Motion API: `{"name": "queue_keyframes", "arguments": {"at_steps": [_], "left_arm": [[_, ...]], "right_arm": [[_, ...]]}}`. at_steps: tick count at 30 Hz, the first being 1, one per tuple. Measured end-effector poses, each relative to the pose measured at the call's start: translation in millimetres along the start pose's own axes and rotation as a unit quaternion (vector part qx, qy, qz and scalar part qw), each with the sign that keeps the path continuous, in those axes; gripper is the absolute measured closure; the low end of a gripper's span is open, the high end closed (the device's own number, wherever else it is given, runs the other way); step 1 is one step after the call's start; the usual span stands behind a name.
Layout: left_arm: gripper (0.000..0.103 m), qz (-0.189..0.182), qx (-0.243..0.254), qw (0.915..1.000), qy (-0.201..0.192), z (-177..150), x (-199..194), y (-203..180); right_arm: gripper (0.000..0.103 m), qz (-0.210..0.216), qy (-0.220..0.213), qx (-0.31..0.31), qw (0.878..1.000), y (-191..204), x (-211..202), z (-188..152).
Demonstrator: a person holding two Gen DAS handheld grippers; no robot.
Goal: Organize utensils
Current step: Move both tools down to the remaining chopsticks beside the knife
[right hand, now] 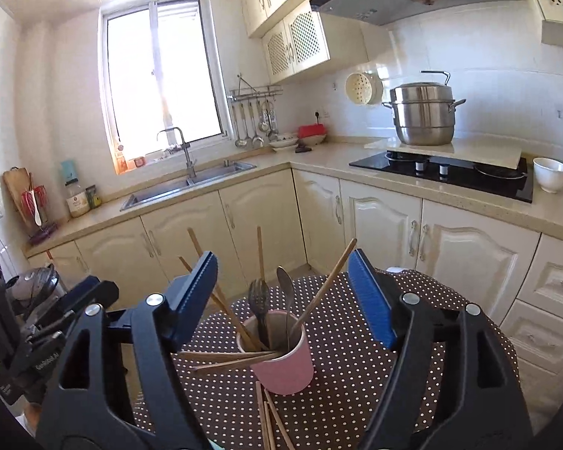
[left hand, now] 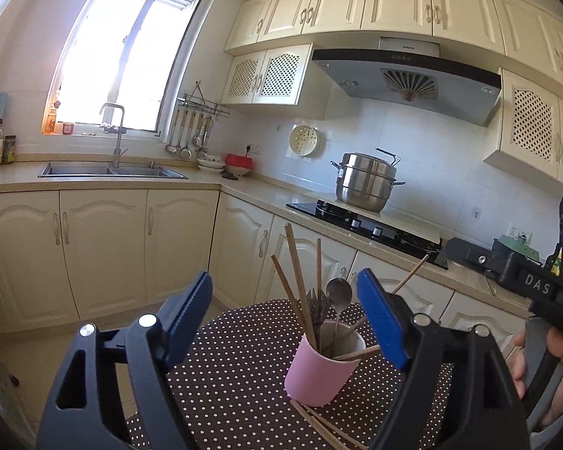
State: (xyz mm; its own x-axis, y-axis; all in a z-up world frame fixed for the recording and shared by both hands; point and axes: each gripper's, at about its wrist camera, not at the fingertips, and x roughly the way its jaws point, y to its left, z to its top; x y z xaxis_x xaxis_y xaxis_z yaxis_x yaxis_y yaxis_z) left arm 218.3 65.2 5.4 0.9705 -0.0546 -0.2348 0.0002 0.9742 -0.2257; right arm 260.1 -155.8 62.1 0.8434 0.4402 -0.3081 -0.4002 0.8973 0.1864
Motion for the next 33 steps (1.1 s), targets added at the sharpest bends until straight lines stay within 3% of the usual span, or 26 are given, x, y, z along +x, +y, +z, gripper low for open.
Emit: {"name": "queue_keyframes", "arguments": {"at_steps": [7, 13, 18, 23, 29, 33], "left_arm": [[0.024, 0.006, -0.002, 0.9991, 0.042, -7, -17, 3], [0.023, 0.002, 0.001, 0.9921, 0.126, -26, -12, -1], [0.023, 0.004, -0.009, 0.9762, 0.216, -53, 7, 0], [0.023, -0.002, -0.034, 0.9547, 0.296, -83, 30, 2], [0.024, -0.024, -0.055, 0.929, 0.365, -111, 61, -7], [0.024, -0.022, -0.037, 0.919, 0.392, -129, 80, -22]], "right_arm": [[0.027, -0.002, -0.017, -0.013, 1.0, 10, -37, 1], [0.027, -0.021, 0.001, -0.035, 0.999, 12, -57, -18], [0.027, -0.036, 0.035, -0.047, 0.998, 5, -65, -46], [0.027, -0.037, 0.081, -0.046, 0.995, -6, -60, -77], [0.027, -0.031, 0.146, -0.046, 0.988, -17, -35, -115], [0.027, -0.024, 0.186, -0.037, 0.982, -27, -17, -140]]}}
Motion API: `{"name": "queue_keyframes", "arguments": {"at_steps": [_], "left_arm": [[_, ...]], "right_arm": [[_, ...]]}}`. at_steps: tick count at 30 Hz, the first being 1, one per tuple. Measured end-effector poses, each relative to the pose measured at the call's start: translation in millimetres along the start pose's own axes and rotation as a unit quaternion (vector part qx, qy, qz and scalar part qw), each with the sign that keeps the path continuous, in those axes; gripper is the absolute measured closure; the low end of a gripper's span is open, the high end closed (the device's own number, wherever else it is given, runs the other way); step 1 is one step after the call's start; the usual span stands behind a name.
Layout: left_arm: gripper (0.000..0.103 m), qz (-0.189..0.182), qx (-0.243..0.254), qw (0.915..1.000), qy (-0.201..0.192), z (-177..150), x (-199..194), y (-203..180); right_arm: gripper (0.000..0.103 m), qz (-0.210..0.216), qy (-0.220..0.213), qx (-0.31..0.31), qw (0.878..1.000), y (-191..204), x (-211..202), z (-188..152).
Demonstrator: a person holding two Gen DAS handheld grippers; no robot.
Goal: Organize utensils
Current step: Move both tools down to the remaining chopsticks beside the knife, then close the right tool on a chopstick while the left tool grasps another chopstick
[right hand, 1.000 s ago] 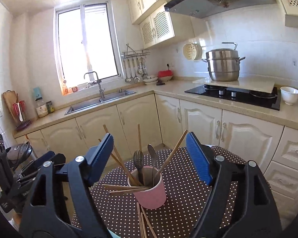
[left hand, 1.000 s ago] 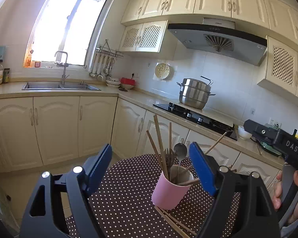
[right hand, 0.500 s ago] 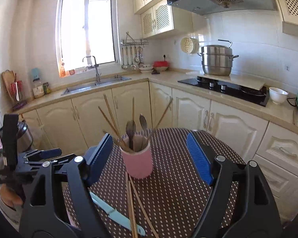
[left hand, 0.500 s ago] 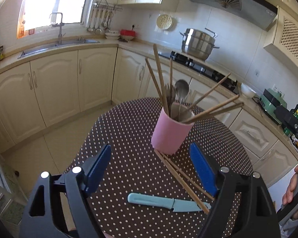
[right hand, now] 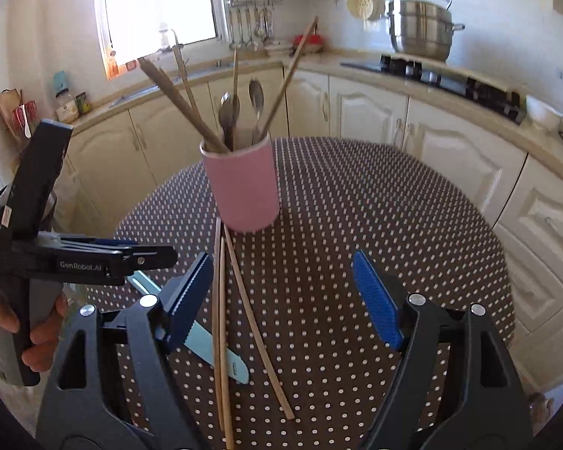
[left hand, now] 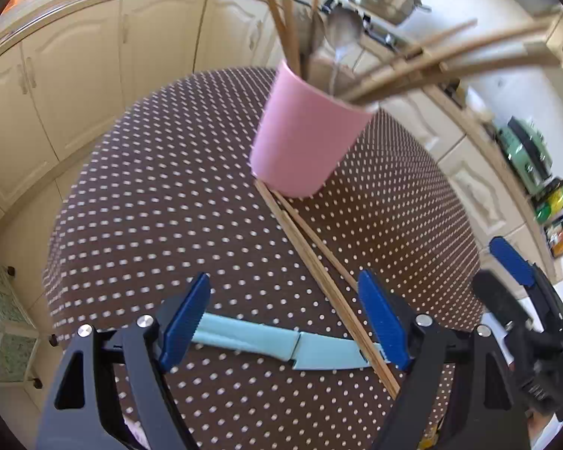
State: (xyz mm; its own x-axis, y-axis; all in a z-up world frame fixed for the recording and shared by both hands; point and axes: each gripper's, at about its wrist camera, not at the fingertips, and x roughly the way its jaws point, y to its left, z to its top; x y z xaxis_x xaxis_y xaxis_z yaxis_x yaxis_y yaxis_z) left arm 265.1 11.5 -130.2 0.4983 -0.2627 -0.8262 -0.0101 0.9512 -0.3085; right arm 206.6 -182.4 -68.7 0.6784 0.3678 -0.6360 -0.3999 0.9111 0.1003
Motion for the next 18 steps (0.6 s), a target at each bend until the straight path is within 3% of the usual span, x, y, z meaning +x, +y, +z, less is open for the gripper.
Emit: {"name": "queue_keyframes", "arguments": {"at_steps": [1, 3, 6, 18], "left_arm": [[0.026, 0.001, 0.001, 1.0, 0.006, 0, 7, -2], [0.04, 0.01, 0.005, 0.9996, 0.024, 3, 22, -7], [0.046, 0.012, 0.007, 0.9989, 0.044, 4, 41, -13], [0.048, 0.077, 0.048, 0.9943, 0.056, 22, 81, -50]], "right_arm": [[0.027, 0.001, 0.007, 0.003, 1.0, -2, 5, -3], [0.027, 0.003, 0.02, 0.007, 1.0, -4, 13, -10], [0.027, 0.005, 0.034, 0.015, 0.999, -9, 23, -17], [0.027, 0.009, 0.058, 0.017, 0.998, -16, 48, -21]]}}
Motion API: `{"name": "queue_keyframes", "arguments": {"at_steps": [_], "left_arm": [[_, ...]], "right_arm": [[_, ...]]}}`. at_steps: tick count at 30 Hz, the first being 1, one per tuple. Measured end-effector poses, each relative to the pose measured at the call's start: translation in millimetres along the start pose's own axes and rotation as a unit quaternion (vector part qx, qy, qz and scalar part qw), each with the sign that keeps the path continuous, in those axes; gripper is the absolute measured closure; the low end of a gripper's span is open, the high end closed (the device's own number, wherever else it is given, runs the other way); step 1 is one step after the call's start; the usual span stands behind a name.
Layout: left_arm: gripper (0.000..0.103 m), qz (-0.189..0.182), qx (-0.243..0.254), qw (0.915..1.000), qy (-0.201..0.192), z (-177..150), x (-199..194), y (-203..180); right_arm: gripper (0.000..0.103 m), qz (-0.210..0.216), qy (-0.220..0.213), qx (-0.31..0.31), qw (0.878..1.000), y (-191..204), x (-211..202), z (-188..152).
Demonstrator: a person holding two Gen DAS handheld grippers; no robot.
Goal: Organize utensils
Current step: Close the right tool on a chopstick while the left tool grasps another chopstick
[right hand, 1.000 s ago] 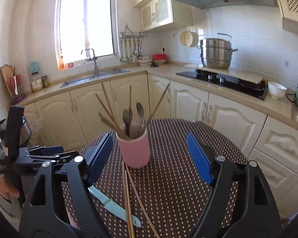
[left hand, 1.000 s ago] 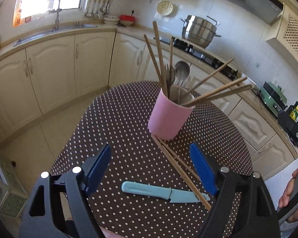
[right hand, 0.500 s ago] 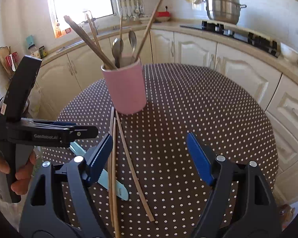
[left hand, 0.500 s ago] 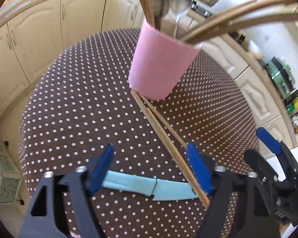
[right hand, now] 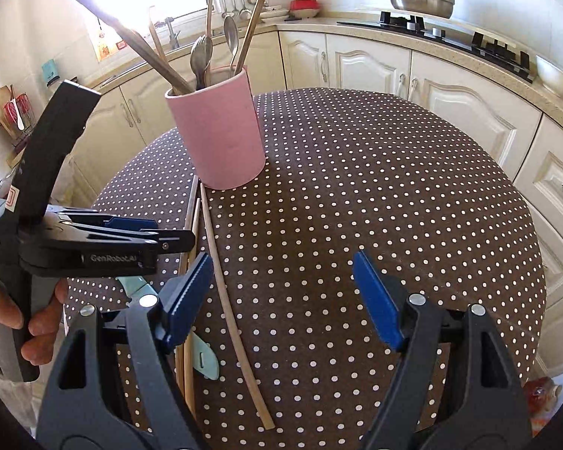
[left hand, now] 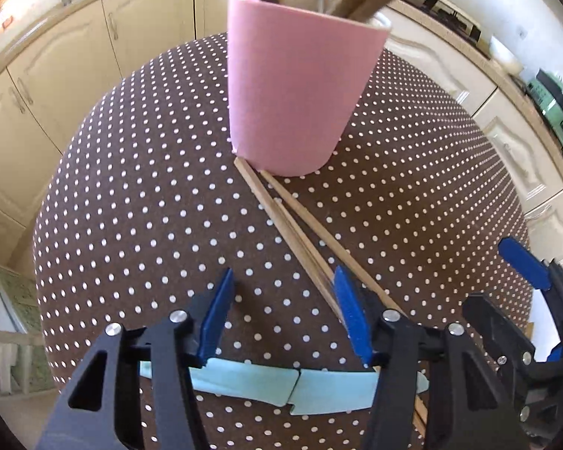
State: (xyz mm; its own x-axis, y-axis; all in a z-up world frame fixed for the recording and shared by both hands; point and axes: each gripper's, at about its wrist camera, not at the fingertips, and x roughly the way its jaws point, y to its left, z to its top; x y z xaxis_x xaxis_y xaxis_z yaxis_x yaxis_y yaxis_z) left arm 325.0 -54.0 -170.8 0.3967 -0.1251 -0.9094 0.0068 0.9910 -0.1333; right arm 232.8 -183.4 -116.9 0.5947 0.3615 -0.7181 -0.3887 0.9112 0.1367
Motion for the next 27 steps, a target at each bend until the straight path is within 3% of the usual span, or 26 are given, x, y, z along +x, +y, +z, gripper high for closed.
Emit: {"name": "queue_keyframes", "arguments": {"at_steps": [7, 8, 10, 19, 20, 22, 23, 26, 27], "left_arm": [[0.054, -0.009, 0.004, 0.9999, 0.0, -3, -4, 6], [0.064, -0.001, 0.006, 1.0, 0.002, -3, -3, 6], [0.071, 0.013, 0.009, 0.9999, 0.0, -7, -6, 13], [0.077, 0.009, -0.005, 0.9999, 0.003, 2, -4, 22], [0.08, 0.004, -0.011, 0.9999, 0.003, 3, -4, 27], [0.084, -0.004, -0.022, 0.9997, 0.003, 1, -7, 37], [0.087, -0.007, -0.027, 0.9996, 0.003, 1, -8, 40], [0.089, -0.027, -0.042, 0.9987, 0.003, 0, -10, 50], [0.09, -0.034, -0.046, 0.9984, 0.001, 0, -10, 52]], "right_arm": [[0.027, -0.003, 0.023, -0.027, 0.999, 11, 13, 3], [0.027, -0.003, 0.028, -0.034, 0.999, 14, 16, 3], [0.027, -0.004, 0.043, -0.051, 0.998, 22, 22, 4], [0.028, -0.007, 0.099, -0.126, 0.987, 57, 55, 13], [0.031, -0.011, 0.106, -0.136, 0.985, 61, 58, 15], [0.061, -0.021, 0.132, -0.153, 0.979, 68, 67, 19], [0.068, -0.023, 0.147, -0.158, 0.976, 70, 71, 21], [0.074, -0.021, 0.175, -0.164, 0.971, 74, 82, 25], [0.081, -0.013, 0.184, -0.158, 0.97, 73, 83, 27]]}}
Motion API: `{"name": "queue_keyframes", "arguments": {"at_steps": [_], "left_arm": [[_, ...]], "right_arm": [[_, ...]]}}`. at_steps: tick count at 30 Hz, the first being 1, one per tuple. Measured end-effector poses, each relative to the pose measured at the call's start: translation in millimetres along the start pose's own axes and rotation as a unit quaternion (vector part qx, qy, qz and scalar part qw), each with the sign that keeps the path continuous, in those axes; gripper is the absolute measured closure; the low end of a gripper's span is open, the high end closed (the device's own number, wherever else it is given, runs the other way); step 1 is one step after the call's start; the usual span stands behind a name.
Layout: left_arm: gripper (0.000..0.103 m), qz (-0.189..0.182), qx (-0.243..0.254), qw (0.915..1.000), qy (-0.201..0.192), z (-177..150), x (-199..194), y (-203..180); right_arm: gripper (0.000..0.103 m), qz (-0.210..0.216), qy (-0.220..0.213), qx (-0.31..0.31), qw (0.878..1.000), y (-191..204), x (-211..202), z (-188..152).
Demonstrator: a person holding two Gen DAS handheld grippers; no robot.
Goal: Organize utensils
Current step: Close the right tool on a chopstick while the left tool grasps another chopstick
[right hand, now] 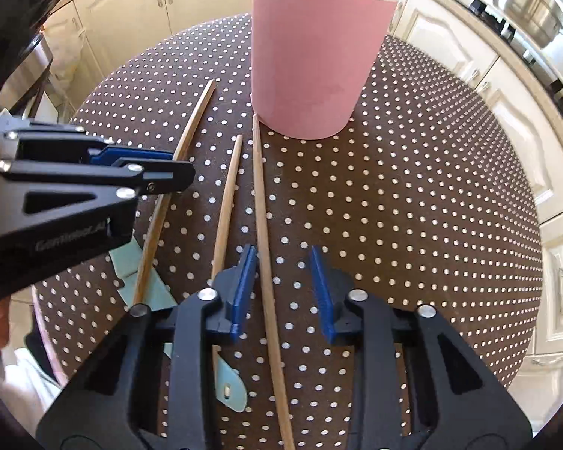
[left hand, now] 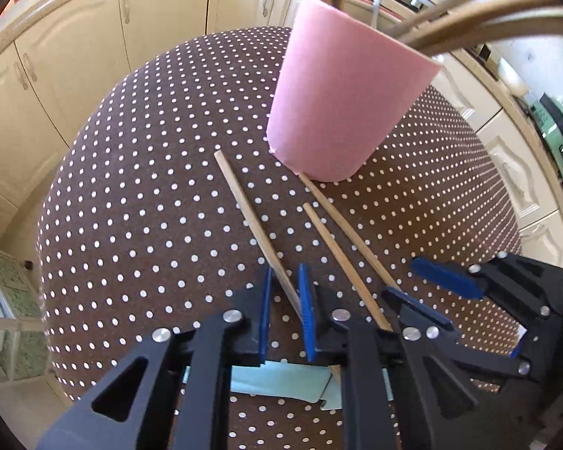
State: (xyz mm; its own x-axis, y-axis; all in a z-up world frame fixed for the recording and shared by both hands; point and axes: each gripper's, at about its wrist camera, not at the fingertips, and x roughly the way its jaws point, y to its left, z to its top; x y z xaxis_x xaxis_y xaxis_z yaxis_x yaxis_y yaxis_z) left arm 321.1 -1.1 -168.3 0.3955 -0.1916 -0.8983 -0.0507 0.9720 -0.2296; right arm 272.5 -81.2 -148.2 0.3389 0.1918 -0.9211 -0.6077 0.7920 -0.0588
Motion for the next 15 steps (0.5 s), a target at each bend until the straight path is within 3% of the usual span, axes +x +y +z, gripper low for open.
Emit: {"name": "queue_keyframes", "arguments": {"at_steps": [4, 15], "left_arm": [[0.095, -0.034, -0.019, 0.9992, -0.004, -4, -5, 13], [0.098, -0.099, -0.04, 0.9914, -0.076, -34, -65, 48]], "right_arm": [[0.096, 0.012, 0.008, 0.0, 1.0, 0, 1, 4], [0.097, 0.025, -0.057, 0.042, 0.997, -25, -34, -40]]}}
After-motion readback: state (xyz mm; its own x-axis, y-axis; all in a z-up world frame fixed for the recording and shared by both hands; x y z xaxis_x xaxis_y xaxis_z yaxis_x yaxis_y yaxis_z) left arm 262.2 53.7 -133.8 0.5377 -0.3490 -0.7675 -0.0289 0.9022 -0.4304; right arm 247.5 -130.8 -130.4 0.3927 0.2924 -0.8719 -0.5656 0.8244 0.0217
